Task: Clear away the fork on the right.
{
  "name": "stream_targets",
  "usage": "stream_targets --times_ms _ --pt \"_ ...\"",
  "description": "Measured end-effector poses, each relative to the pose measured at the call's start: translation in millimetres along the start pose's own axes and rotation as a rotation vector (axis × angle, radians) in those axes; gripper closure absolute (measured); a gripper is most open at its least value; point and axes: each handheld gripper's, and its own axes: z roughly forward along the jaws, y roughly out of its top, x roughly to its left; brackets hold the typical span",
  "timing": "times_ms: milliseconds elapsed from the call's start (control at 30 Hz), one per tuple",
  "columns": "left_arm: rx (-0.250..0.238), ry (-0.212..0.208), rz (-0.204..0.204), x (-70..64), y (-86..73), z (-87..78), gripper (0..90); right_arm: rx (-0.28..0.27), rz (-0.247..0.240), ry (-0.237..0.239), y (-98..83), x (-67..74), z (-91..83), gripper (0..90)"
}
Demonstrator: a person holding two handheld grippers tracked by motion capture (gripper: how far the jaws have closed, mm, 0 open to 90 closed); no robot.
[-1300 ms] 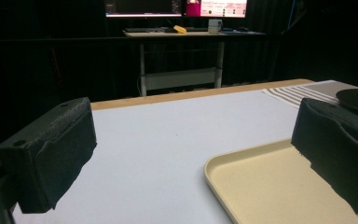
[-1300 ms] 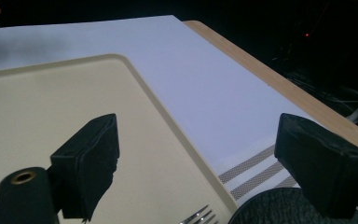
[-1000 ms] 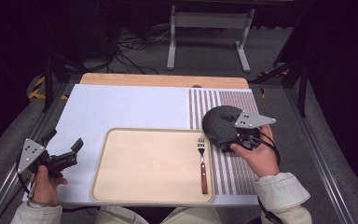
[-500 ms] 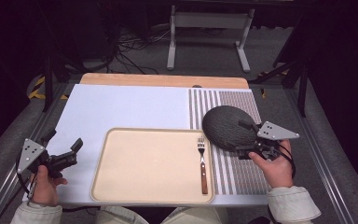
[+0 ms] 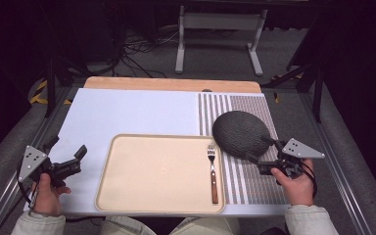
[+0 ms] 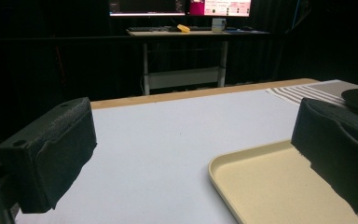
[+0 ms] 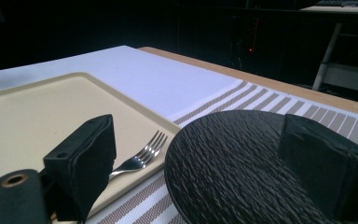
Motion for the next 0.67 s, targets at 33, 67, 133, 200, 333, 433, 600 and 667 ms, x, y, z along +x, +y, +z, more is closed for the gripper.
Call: stream_targets --times_ms 33,67,133,200,333,433,600,667 --pt "-0.001 0.0 0.0 0.1 -0.1 0.0 0.5 0.002 0.002 0.002 -2.1 -0.4 -0.4 12.4" --pt "-0.001 0.0 -0.001 0.1 -0.2 0.0 0.5 0.006 0.009 0.002 -5.0 -0.7 -1.0 12.4" --pt "-0.001 -0.003 -0.005 0.3 -0.5 0.3 0.5 0.011 0.023 -0.004 -11.0 -1.3 -2.5 12.3" --pt "-0.002 -0.004 -0.016 0.6 -0.8 0.3 0.5 0.021 0.04 -0.015 -19.3 -0.7 -4.5 12.0" --pt "-0.006 -0.003 -0.025 1.7 -0.9 0.0 0.6 0.038 0.061 -0.021 -28.4 0.9 -7.3 12.0" --pt "-0.007 -0.002 -0.034 3.1 -0.9 -0.6 0.6 0.046 0.076 -0.033 -32.5 1.1 -9.1 12.0" --pt "-0.007 -0.002 -0.039 3.7 -1.9 0.0 0.6 0.028 0.075 -0.048 -31.3 1.0 -9.8 12.0" --pt "-0.003 0.0 -0.04 3.8 -2.3 0.1 0.6 0.021 0.071 -0.05 -31.3 1.1 -9.7 12.0"
